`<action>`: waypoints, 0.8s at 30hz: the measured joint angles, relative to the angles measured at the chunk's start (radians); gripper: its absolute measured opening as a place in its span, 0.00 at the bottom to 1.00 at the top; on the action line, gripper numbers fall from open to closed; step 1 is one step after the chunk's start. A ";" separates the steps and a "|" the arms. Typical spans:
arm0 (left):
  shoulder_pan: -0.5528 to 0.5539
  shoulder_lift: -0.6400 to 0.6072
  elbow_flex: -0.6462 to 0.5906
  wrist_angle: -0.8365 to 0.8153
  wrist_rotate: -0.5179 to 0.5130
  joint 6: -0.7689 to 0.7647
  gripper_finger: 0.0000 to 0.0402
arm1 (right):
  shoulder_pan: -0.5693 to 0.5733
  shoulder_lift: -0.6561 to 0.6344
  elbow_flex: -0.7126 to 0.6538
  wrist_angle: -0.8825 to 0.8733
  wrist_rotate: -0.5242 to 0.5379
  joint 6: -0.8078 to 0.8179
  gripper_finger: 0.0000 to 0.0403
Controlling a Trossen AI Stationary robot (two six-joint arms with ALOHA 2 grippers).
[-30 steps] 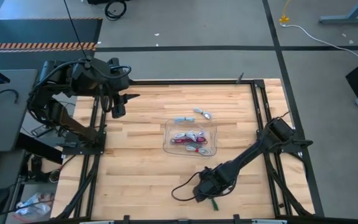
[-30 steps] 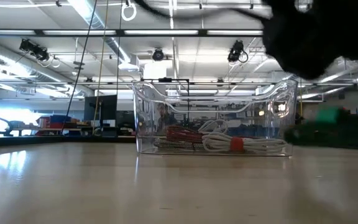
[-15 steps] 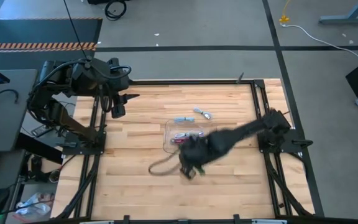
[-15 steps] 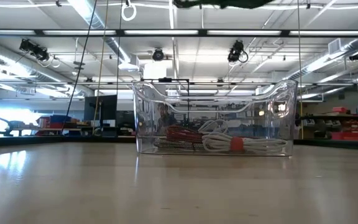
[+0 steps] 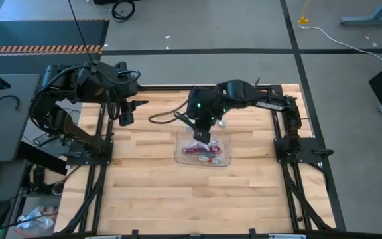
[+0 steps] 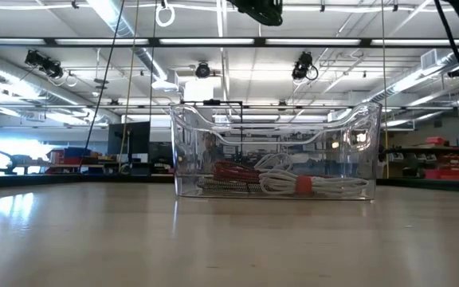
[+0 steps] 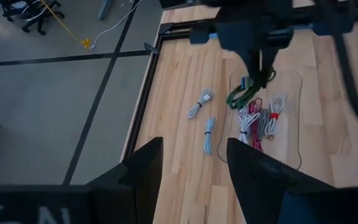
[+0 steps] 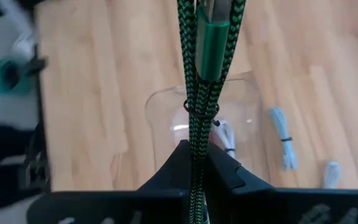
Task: Pick and place USB-C Cables
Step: Put the green patterned charger cable into the transparent bin
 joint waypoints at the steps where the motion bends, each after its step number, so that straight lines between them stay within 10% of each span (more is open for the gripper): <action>1: 0.000 0.000 0.000 0.000 0.000 0.000 0.46 | -0.015 0.000 -0.008 0.000 -0.038 -0.034 0.05; 24: 0.000 0.000 0.000 0.002 0.000 -0.079 0.46 | 0.004 0.002 -0.366 0.083 -0.172 -0.450 0.05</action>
